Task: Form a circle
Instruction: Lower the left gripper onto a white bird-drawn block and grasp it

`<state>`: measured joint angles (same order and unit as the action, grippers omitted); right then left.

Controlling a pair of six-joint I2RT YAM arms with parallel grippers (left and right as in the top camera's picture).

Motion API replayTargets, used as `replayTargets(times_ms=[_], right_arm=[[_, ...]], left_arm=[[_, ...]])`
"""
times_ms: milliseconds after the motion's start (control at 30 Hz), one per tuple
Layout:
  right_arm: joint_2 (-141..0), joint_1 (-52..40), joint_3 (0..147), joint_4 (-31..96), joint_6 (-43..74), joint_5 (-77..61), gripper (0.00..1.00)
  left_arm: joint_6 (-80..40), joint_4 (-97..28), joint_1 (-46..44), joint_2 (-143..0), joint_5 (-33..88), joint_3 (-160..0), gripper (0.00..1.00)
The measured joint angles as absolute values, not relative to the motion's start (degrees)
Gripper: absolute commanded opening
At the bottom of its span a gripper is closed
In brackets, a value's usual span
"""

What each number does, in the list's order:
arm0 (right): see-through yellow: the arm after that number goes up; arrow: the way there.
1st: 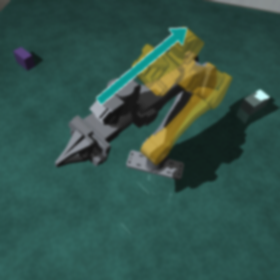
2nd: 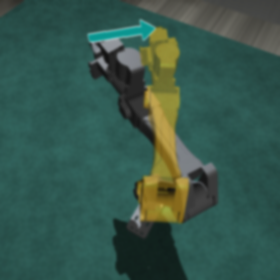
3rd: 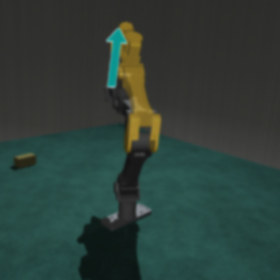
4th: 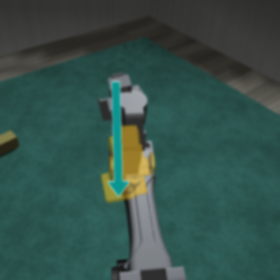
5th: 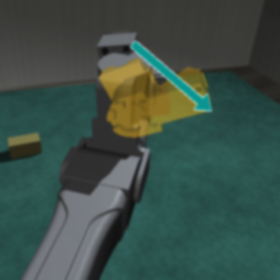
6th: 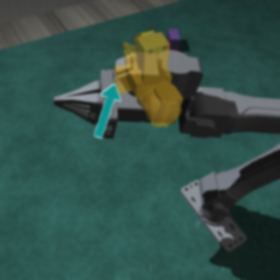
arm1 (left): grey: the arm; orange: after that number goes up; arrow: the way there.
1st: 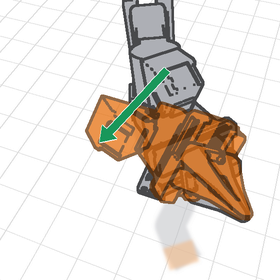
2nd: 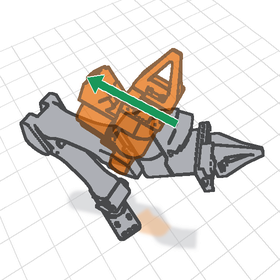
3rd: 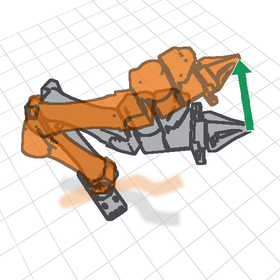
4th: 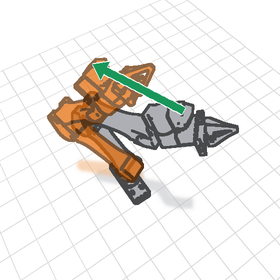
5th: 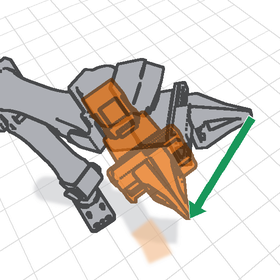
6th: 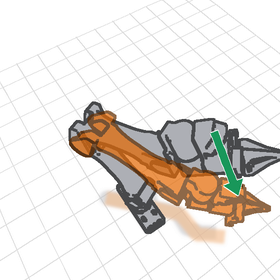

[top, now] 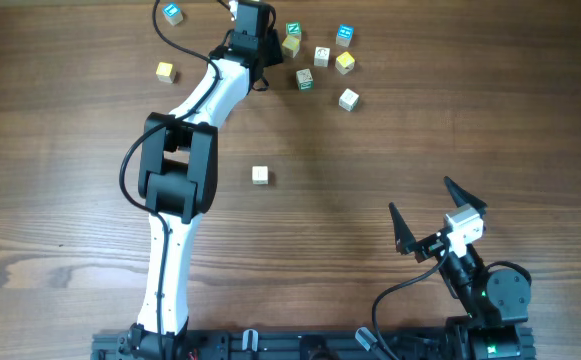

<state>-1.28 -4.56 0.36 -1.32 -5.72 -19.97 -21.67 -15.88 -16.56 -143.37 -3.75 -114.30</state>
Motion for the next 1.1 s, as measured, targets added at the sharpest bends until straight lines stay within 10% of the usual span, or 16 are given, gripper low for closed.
replayTargets(times_ms=[1100], right_arm=[[-1.3, -4.6, 0.4, -1.3, -5.7, -20.0, 1.00]], left_arm=[[-21.7, -33.8, -16.2, -137.4, -4.0, -114.8, 0.40]])
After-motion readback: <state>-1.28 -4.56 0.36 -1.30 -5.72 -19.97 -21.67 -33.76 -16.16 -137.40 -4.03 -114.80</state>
